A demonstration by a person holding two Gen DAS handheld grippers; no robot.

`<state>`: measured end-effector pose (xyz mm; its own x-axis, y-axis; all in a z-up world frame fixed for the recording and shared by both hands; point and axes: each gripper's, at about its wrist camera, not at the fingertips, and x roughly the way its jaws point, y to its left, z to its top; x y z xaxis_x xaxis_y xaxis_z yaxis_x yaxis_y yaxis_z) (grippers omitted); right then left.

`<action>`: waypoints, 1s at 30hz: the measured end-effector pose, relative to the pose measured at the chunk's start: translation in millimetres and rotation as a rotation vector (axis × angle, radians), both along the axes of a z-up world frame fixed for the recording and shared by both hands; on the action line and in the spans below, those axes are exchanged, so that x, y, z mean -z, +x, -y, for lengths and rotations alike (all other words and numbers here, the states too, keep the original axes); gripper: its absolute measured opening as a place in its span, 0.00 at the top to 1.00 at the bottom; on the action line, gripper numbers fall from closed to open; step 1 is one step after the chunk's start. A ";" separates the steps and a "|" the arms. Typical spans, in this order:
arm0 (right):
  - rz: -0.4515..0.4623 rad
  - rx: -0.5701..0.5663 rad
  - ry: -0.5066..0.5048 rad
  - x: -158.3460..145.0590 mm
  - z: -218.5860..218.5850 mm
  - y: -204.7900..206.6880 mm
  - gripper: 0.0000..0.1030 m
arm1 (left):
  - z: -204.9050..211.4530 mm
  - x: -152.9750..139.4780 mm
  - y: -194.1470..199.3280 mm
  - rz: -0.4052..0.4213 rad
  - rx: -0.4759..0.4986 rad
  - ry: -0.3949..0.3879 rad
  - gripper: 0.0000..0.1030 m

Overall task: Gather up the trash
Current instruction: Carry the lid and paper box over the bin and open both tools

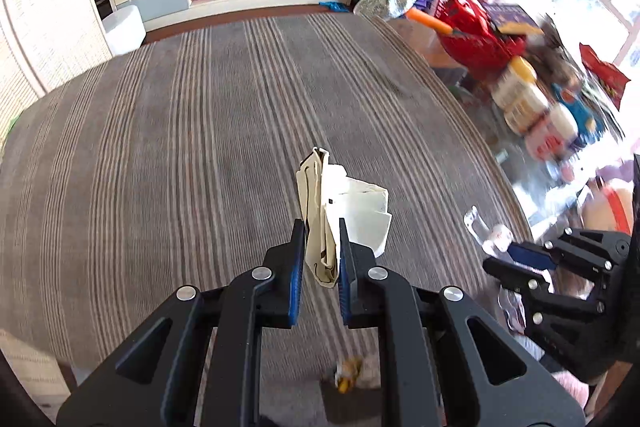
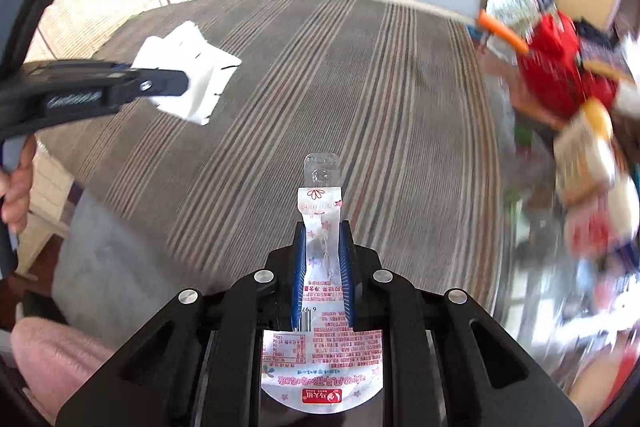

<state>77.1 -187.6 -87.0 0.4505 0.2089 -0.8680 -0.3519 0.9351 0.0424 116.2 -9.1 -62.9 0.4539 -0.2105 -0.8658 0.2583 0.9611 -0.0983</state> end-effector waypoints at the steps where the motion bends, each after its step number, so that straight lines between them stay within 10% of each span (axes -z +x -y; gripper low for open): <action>1: -0.003 0.006 0.002 1.3 0.3 -13.8 0.84 | -2.3 -0.4 -20.8 -0.001 0.005 -0.005 0.87; 13: -0.044 0.066 0.086 35.2 2.4 -128.1 0.83 | -10.8 40.1 -161.1 -0.046 -0.025 -0.086 0.87; 30: -0.194 0.210 0.237 153.7 17.0 -109.0 0.83 | 18.5 195.1 -163.8 -0.262 -0.008 -0.039 0.87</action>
